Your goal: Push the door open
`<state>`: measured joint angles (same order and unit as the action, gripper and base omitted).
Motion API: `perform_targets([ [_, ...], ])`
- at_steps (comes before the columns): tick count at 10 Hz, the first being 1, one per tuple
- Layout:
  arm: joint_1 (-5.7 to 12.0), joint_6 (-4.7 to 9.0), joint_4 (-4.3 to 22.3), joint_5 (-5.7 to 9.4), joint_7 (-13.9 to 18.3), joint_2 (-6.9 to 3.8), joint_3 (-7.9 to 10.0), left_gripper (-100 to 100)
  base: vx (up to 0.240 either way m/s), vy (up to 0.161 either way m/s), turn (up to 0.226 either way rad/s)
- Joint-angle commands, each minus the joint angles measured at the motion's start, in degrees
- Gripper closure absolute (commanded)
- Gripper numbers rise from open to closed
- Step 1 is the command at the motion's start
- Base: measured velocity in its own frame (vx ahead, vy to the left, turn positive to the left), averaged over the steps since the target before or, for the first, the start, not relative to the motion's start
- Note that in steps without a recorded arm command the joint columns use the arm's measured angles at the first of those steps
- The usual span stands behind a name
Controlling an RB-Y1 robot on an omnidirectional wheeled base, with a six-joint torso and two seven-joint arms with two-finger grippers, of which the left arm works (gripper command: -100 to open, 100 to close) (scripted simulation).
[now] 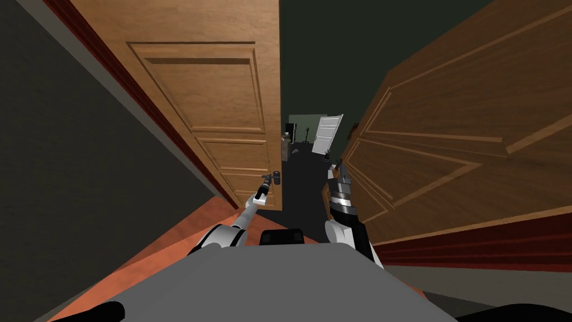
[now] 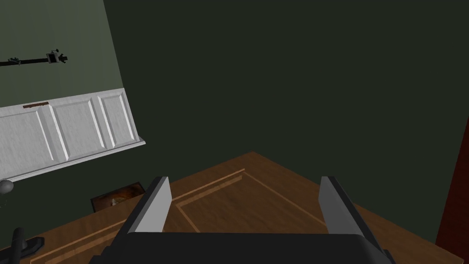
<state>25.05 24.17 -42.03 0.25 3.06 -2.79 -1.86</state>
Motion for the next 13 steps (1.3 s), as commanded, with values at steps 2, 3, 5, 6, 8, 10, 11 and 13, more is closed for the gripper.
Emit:
perform_targets([
  [2,1.07,0.84,1.74,0.65,-0.83,-1.13,2.49,100,0.112,-0.111,0.086],
  [3,1.04,0.83,1.77,0.91,-1.15,-1.42,3.44,100,0.155,-0.152,0.076],
  [5,1.03,0.83,1.79,1.04,-1.31,-1.56,3.92,100,0.114,-0.107,0.068],
  [6,1.0,0.83,1.83,1.31,-1.62,-1.79,4.87,100,0.104,-0.086,0.027],
  [8,0.96,0.82,1.88,1.7,-2.09,-2.09,6.27,100,0.13,-0.121,0.071],
  [10,0.92,0.81,1.93,2.07,-2.54,-2.31,7.62,100,0.122,-0.147,0.094],
  [11,0.9,0.81,1.97,2.31,-2.83,-2.43,8.48,100,0.155,-0.167,0.086],
  [13,0.86,0.8,2.01,2.64,-3.22,-2.54,9.66,100,0.164,-0.146,0.087],
])
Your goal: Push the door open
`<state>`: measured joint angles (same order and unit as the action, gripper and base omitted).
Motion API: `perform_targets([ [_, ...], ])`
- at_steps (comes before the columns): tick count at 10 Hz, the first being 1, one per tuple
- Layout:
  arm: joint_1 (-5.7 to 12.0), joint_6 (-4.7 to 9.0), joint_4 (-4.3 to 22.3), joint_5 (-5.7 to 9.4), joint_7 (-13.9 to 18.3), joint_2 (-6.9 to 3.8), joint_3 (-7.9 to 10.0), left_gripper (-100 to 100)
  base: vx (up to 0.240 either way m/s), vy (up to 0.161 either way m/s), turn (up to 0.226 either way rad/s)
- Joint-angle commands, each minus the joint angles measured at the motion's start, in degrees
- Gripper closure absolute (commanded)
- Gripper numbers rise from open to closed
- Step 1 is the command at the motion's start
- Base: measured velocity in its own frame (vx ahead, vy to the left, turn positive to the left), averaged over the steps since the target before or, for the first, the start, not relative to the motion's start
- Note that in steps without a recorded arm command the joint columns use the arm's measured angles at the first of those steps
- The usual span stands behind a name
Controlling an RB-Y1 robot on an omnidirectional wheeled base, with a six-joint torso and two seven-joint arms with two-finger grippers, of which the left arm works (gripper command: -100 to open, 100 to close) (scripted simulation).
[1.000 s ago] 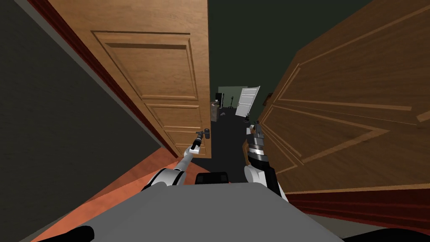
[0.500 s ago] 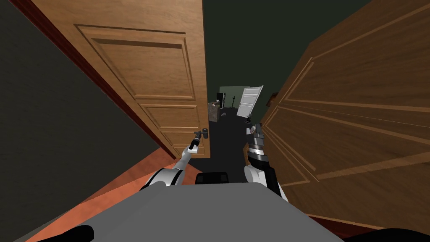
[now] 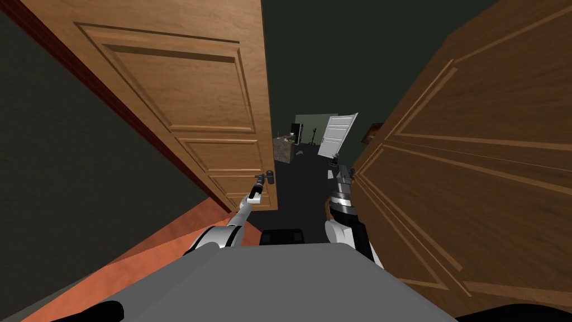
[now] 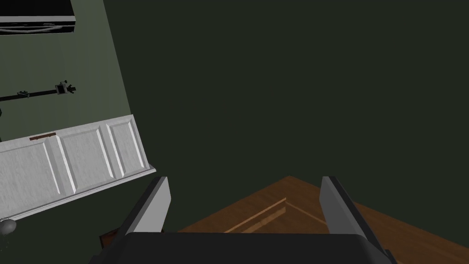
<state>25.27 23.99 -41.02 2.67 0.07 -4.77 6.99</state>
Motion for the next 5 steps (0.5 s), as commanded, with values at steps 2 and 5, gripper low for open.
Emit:
perform_targets([
  [2,0.61,0.97,1.04,0.58,-0.67,-0.63,2.13,100,0.179,-0.156,0.085],
  [5,0.57,0.97,1.1,1.01,-1.18,-0.61,3.67,100,0.168,-0.141,0.074],
])
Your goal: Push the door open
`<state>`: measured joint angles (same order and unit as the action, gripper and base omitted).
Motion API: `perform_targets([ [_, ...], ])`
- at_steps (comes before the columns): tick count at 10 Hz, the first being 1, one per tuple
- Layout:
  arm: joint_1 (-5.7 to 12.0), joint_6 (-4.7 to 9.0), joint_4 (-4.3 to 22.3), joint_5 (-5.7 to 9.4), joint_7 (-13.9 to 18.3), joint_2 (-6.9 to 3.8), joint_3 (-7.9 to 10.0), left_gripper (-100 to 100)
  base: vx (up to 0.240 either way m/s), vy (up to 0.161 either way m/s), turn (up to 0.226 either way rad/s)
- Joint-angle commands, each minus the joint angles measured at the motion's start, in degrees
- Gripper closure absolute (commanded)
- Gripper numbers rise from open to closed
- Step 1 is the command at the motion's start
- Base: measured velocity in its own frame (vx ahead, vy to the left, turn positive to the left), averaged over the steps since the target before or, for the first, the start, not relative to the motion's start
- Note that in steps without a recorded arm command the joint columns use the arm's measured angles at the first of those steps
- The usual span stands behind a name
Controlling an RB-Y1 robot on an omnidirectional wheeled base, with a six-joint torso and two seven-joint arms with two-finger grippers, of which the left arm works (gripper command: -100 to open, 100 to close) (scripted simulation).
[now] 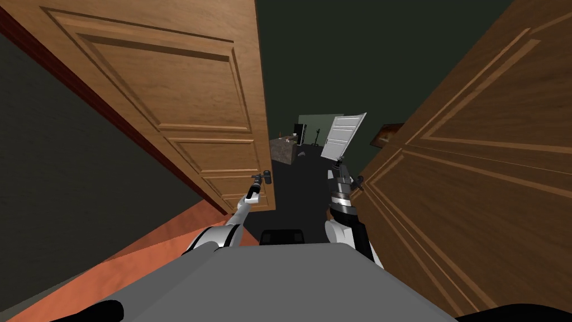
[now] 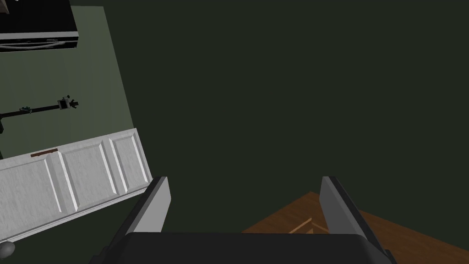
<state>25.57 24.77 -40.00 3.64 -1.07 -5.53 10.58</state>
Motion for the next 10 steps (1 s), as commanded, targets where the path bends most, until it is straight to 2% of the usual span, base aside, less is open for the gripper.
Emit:
perform_targets([
  [1,0.0,0.0,0.0,0.0,0.0,0.0,0.0,100,0.071,-0.035,0.041],
  [2,-0.02,0.12,0.02,0.31,-0.24,-0.49,0.96,100,0.126,-0.052,0.042],
  [10,-0.38,0.28,0.29,1.51,-1.4,-2.0,4.7,100,0.163,-0.091,0.061],
])
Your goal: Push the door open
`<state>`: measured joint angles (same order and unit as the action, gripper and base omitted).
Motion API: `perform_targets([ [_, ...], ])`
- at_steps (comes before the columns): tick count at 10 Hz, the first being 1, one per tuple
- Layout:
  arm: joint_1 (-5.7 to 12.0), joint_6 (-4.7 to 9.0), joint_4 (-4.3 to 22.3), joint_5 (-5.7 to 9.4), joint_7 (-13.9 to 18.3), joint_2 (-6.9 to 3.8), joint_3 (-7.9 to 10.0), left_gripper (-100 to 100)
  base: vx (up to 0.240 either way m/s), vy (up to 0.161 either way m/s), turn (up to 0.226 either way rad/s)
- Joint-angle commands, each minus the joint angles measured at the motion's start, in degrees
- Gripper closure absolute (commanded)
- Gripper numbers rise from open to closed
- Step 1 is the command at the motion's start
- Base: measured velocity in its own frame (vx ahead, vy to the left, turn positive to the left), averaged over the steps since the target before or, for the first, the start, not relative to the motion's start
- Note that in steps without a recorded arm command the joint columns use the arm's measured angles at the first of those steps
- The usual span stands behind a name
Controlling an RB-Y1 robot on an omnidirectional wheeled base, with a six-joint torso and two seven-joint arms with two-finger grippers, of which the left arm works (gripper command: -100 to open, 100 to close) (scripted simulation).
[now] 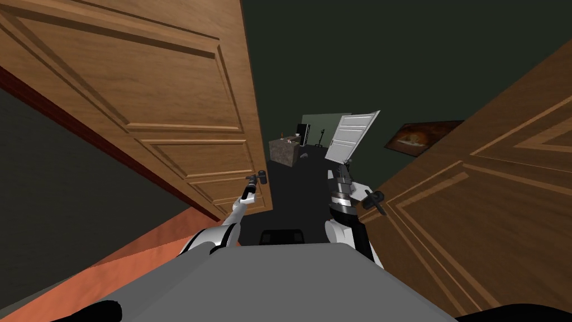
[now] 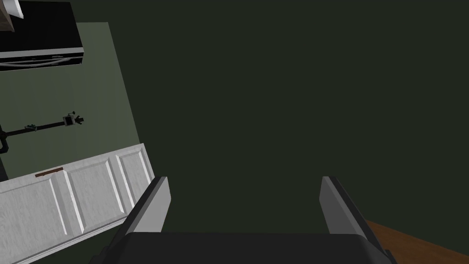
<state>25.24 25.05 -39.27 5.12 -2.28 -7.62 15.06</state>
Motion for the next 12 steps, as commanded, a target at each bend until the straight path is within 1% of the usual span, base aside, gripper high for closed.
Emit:
perform_targets([
  [1,-0.1,0.01,-0.4,0.21,-0.37,-0.13,0.77,100,0.168,-0.075,0.046],
  [4,-0.24,0.07,-0.3,0.65,-0.8,-0.69,2.14,100,0.168,-0.101,0.063],
  [5,-0.36,0.04,0.1,0.6,-0.77,-0.78,2.06,100,0.067,-0.033,0.047],
  [6,-0.41,0.15,0.07,0.9,-1.02,-1.3,3.01,100,0.125,-0.037,0.047],
  [9,-0.58,0.2,0.13,1.31,-1.44,-1.79,4.28,100,0.168,-0.062,0.055],
  [12,-0.83,0.28,0.21,1.9,-2.05,-2.5,6.13,100,0.19,-0.085,0.061],
])
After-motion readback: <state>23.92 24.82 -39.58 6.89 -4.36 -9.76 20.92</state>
